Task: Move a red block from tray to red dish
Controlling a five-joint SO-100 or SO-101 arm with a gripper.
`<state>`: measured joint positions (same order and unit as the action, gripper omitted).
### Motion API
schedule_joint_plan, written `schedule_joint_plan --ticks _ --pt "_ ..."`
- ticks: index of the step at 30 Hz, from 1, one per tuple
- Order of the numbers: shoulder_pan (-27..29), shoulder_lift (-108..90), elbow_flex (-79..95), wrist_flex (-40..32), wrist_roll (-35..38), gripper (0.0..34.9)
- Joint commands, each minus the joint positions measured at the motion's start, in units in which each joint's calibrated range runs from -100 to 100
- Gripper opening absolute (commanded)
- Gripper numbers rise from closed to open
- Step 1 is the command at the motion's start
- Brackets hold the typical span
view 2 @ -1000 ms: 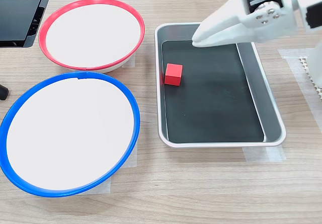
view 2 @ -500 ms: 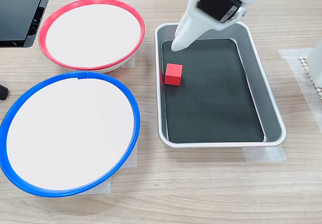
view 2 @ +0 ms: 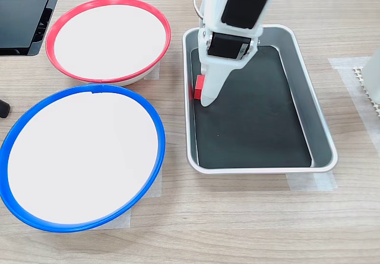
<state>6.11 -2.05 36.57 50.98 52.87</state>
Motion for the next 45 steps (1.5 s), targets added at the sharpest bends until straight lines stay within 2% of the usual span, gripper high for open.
schedule_joint_plan --ticks 1,5,8,15,16,18,23,28,30,32,33,34,37,38,39,40,42,45 --pt "-0.22 1.49 -1.84 -1.08 0.24 15.7" --pt "-0.51 2.52 -2.84 -1.58 -0.44 0.4" --pt "-0.32 1.49 -4.03 -0.26 -0.49 0.2" --pt "-2.95 -6.70 -22.05 20.05 -2.59 0.2" --pt "-3.42 -5.16 -29.42 19.55 -5.42 0.2" --pt "-2.11 1.83 -39.16 12.29 -8.89 0.2" --pt "2.22 15.39 -45.99 1.97 -7.28 0.3" --pt "5.71 24.60 -48.27 -2.82 -3.03 3.7" --pt "6.46 25.97 -47.72 -3.64 -1.47 10.0" --pt "6.83 26.31 -46.72 -4.14 -0.29 18.0" --pt "7.02 26.23 -46.08 -4.05 0.29 20.5" --pt "7.12 25.88 -45.54 -4.14 0.59 21.5" --pt "6.93 23.15 -42.53 -5.46 0.10 21.6" --pt "6.74 21.70 -40.98 -6.45 -0.44 21.2" --pt "6.46 19.83 -38.80 -8.43 -1.61 18.9" --pt "5.71 16.67 -35.34 -11.40 -4.15 10.6" --pt "4.48 10.11 -28.97 -15.69 -10.50 0.4" --pt "2.98 0.13 -19.23 -18.50 -18.75 0.3"
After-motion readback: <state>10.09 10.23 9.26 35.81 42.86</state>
